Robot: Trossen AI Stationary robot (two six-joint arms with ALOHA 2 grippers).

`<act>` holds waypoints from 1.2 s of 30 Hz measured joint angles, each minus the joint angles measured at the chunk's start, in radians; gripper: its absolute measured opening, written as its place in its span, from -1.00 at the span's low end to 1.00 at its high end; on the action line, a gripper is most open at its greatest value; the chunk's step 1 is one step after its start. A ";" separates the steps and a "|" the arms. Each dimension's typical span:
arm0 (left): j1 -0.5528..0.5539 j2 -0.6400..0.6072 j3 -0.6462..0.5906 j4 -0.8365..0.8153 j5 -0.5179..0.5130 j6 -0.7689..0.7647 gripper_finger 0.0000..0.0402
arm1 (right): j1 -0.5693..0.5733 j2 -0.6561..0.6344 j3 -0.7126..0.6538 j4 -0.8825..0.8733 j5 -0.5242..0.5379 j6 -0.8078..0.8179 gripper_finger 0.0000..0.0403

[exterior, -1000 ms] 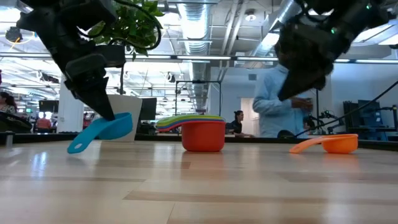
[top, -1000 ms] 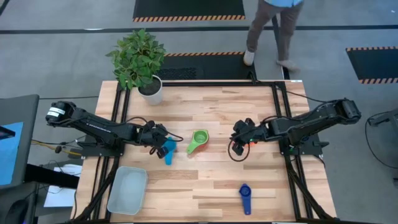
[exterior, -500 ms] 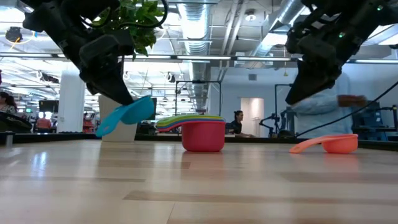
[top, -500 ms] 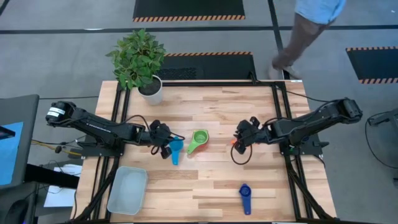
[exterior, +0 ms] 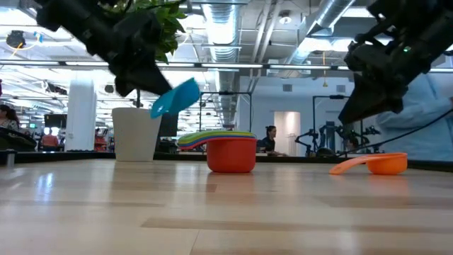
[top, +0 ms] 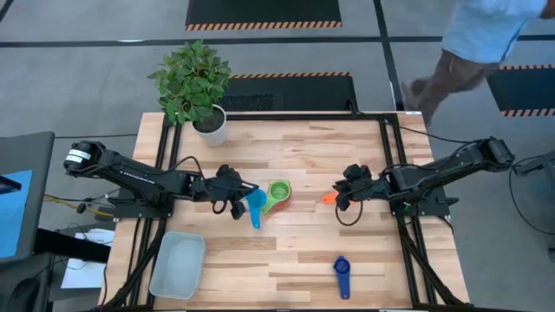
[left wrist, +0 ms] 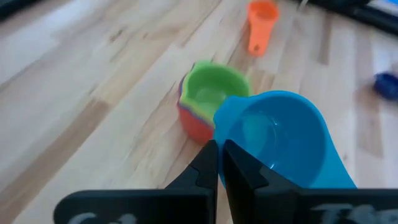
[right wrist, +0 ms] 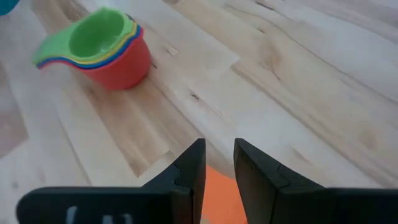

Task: Nest measuring cups in basket
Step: Stack the light blue measuring cup on the green measuring cup

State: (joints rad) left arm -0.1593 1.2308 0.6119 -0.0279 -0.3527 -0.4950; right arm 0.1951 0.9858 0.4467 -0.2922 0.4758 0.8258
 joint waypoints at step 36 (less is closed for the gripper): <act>0.211 0.425 0.587 -0.394 0.312 0.462 -1.00 | 0.145 -0.094 -0.002 -0.048 0.128 0.094 -0.46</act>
State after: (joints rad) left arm 0.0516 1.6558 1.1992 -0.4221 -0.0405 -0.0333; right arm 0.3405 0.8913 0.4446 -0.3401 0.6037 0.9195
